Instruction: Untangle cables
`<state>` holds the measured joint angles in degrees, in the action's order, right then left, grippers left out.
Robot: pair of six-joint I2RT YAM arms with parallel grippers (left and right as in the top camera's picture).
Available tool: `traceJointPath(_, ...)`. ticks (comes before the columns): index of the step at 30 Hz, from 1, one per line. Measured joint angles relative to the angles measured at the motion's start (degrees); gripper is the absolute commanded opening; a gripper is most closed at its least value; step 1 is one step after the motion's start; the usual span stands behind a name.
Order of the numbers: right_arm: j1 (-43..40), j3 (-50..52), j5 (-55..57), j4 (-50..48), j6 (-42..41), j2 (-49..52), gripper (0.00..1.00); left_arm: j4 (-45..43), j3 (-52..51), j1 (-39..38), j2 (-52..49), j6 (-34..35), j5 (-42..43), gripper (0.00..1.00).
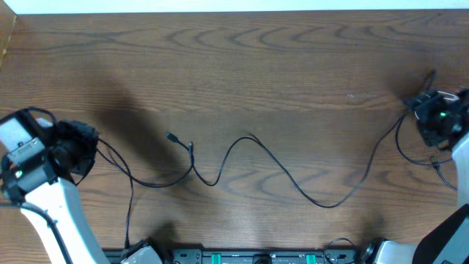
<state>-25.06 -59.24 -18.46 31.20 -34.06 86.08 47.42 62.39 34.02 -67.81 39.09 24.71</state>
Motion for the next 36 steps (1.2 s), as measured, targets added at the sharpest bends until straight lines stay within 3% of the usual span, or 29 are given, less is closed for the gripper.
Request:
traceJointPath(5,8.0,0.0,0.1,3.5,5.1,0.0,0.99,0.0,0.0,-3.8,-4.2,-3.0,2.1,0.08)
traceJointPath(9,14.7,0.0,0.2,5.5,8.0,0.0,0.92,0.0,0.0,-6.9,-6.8,-5.7,2.4,0.07)
traceJointPath(18,31.3,0.0,-6.5,5.4,8.7,0.0,0.86,3.5,0.0,-14.1,-12.4,-13.8,2.4,0.07)
traceJointPath(21,35.0,0.0,-7.5,5.4,6.8,0.0,0.75,4.5,0.0,-16.4,-14.2,-16.7,2.3,0.08)
traceJointPath(24,38.6,0.0,-8.0,5.4,4.5,0.0,0.54,4.9,0.0,-18.8,-16.7,-18.5,0.7,0.08)
traceJointPath(36,52.7,0.0,-6.9,-1.4,-4.5,4.4,0.54,4.6,0.0,-23.5,-25.7,-20.4,-5.4,0.08)
